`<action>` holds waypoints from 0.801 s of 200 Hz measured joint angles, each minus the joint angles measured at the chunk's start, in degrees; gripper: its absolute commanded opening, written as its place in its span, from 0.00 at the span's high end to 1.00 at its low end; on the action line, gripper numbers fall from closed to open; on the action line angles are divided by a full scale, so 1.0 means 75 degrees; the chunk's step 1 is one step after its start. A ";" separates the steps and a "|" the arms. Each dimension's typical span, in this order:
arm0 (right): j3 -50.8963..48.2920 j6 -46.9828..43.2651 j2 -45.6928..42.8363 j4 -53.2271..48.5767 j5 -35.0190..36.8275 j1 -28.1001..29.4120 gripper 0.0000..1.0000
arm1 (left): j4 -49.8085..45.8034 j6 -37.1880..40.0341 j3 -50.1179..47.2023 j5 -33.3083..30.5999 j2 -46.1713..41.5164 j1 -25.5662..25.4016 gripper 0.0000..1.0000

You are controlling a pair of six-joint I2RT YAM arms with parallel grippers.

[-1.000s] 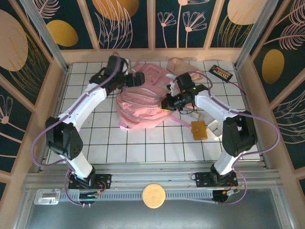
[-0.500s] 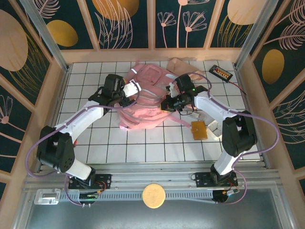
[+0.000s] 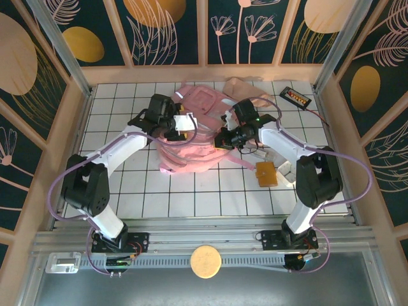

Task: Pack the student bag

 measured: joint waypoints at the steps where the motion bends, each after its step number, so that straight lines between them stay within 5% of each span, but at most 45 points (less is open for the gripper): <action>1: 0.0003 -0.0003 0.0003 -0.0003 -0.0003 0.0003 1.00 | -0.0003 0.0012 0.0000 0.0015 0.0012 -0.0012 0.13; 23: 0.0009 -0.0003 0.0070 -0.0017 0.0000 0.0026 1.00 | -0.0114 0.0137 0.0105 0.0137 0.0154 -0.0181 0.17; 64: 0.0009 -0.0006 0.0117 -0.0073 0.0070 0.0026 1.00 | -0.0452 0.0187 0.0440 0.0216 0.0571 -0.0443 0.42; 76: 0.0009 -0.0029 0.0128 -0.0073 0.0076 0.0023 1.00 | -0.0664 0.0198 0.0536 0.0227 0.0699 -0.0490 0.62; 86: 0.0009 -0.0058 0.0140 -0.0073 0.0087 0.0023 1.00 | -0.0866 0.0114 0.0632 0.0259 0.0804 -0.0530 1.00; 160: 0.0347 -0.0286 0.0417 -0.0213 0.0032 -0.0070 1.00 | -0.1250 -0.1230 0.1000 -0.0239 0.0883 -0.0685 1.00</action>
